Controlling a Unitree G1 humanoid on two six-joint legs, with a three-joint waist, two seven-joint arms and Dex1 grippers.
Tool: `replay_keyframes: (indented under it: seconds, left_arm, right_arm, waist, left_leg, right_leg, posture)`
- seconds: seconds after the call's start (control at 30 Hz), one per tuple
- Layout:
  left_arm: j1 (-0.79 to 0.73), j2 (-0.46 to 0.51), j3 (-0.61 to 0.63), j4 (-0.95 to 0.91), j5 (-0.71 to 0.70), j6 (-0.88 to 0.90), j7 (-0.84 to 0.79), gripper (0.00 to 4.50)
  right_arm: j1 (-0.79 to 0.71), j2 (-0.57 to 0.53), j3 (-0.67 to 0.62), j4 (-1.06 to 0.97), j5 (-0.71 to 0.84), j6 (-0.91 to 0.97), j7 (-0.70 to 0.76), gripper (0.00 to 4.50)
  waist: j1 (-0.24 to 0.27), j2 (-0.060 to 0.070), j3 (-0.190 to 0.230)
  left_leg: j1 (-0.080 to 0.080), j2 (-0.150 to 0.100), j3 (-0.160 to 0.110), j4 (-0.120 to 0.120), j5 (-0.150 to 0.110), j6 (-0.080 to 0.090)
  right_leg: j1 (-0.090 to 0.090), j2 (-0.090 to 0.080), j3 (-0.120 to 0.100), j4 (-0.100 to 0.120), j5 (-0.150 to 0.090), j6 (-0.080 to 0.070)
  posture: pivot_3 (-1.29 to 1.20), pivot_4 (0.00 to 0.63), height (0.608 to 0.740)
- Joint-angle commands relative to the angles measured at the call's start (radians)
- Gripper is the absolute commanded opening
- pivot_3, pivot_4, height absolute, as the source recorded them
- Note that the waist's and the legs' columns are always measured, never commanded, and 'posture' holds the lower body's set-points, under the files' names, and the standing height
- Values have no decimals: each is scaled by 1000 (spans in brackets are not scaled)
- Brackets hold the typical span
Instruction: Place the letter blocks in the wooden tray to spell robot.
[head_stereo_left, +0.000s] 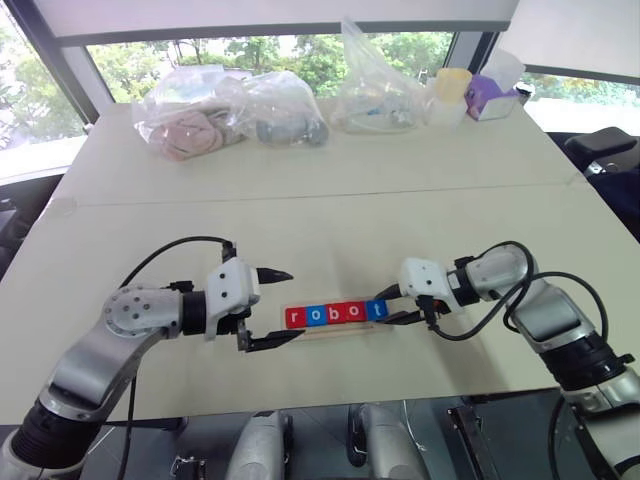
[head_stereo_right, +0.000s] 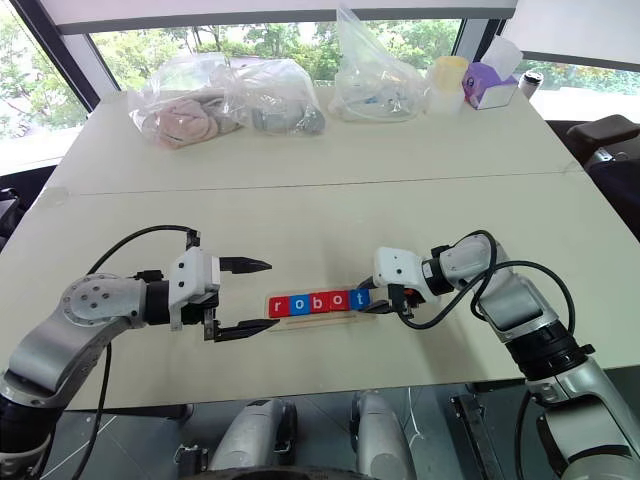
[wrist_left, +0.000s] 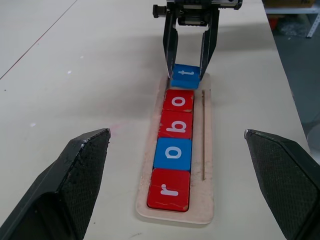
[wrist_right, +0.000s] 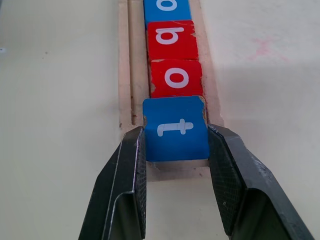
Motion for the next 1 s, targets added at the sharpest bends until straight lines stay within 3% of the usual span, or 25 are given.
replay_keyframes:
  seconds: [0.03, 0.53, 0.57, 0.7, 0.73, 1.0]
  left_arm:
    - [-1, 7, 29, -39, -11, 2, 7, 4500]
    - [1, 7, 29, -43, -11, 5, 11, 4500]
    - [0, 6, 29, -42, -11, 5, 11, 4500]
    - [1, 6, 30, -42, -11, 5, 10, 4500]
    - [0, 6, 29, -42, -11, 5, 10, 4500]
    - [2, 4, 29, -42, -13, 7, 10, 4500]
  right_arm:
    - [-25, 12, -6, 1, -3, -13, -3, 1140]
    - [-24, 22, -5, 3, -9, -5, -2, 1140]
    - [-24, 22, -5, 3, -9, -3, -1, 2182]
    - [-23, 20, -4, -3, -10, 0, -1, 4148]
    - [-23, 20, -5, -3, -11, 0, -2, 4468]
    - [-43, 14, -52, -19, 17, 39, -30, 4468]
  waist:
    - [0, 0, 0]
    - [0, 0, 0]
    - [0, 0, 0]
    - [0, 0, 0]
    - [0, 0, 0]
    - [0, 0, 0]
  left_leg:
    - [0, 0, 0, 0, 0, 0]
    - [-1, 0, 0, 8, 0, 0]
    - [-1, 0, 0, 10, 0, 0]
    - [0, 1, -1, 13, 0, 0]
    - [0, 1, -1, 13, 0, 0]
    - [0, 1, 0, 12, 0, 0]
  right_leg:
    - [0, 0, 0, 0, 0, 0]
    - [0, 0, 0, 7, -2, -3]
    - [0, -1, 0, 8, -2, -2]
    - [0, -1, 0, 11, -4, 0]
    - [0, -1, 0, 11, -4, 0]
    - [0, -1, 0, 11, -3, -1]
  posture:
    - [0, 150, 740]
    - [0, 150, 740]
    - [0, 150, 740]
    - [0, 150, 740]
    - [0, 150, 740]
    - [0, 150, 740]
